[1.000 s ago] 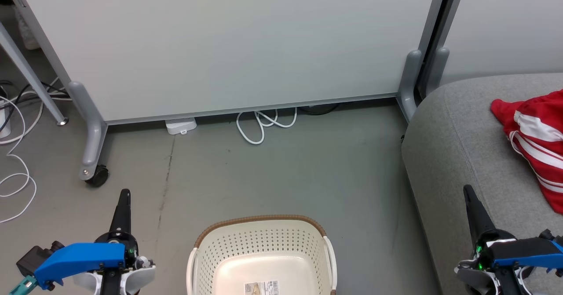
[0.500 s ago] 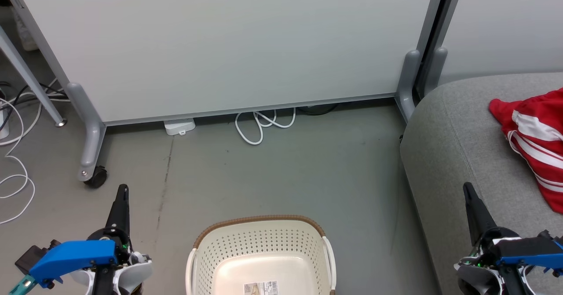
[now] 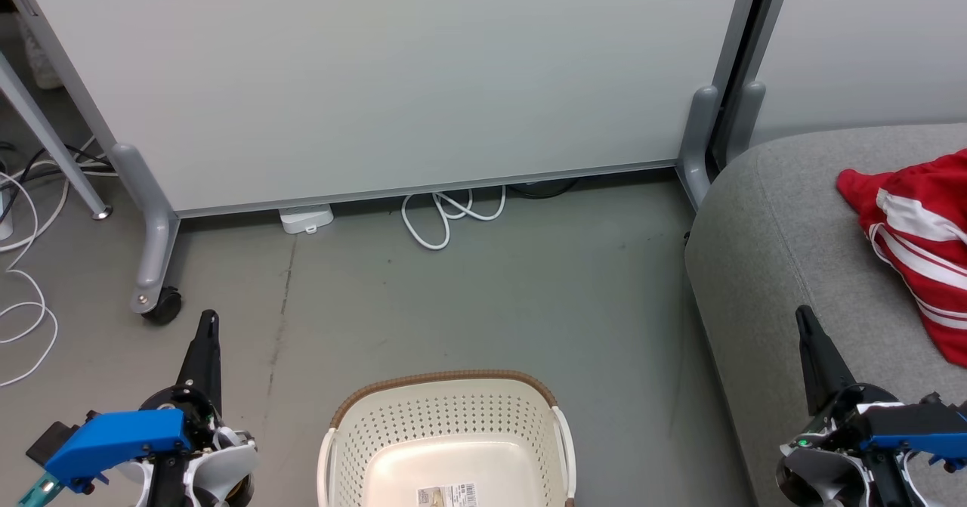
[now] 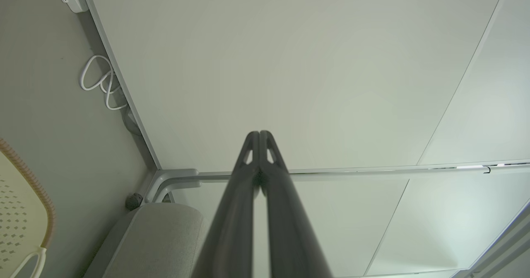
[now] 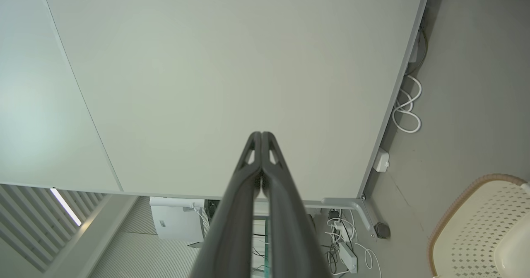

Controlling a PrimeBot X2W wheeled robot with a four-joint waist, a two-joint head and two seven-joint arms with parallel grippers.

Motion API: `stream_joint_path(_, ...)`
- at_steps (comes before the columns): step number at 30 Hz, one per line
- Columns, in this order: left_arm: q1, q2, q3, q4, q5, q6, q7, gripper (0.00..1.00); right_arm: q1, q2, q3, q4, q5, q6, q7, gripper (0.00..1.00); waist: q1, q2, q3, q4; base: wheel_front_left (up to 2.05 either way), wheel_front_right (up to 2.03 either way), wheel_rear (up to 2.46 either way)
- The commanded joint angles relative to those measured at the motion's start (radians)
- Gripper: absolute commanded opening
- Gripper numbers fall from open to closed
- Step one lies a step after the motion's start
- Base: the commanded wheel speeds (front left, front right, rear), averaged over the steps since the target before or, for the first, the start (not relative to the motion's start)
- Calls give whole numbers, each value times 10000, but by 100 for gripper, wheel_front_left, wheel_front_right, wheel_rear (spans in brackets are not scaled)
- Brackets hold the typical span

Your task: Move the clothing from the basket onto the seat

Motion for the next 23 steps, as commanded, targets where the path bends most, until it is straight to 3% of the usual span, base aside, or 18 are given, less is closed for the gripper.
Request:
stream_joint_path(1,-132,16,42,-53,-94,-46,51,0,-127,38,-28,-40,116,4,59,0,0,0,0,-2,0,0,0)
stream_joint_path(23,-126,16,41,-50,-93,-44,50,0,-125,35,-25,-37,97,4,57,0,0,0,0,-2,0,0,0)
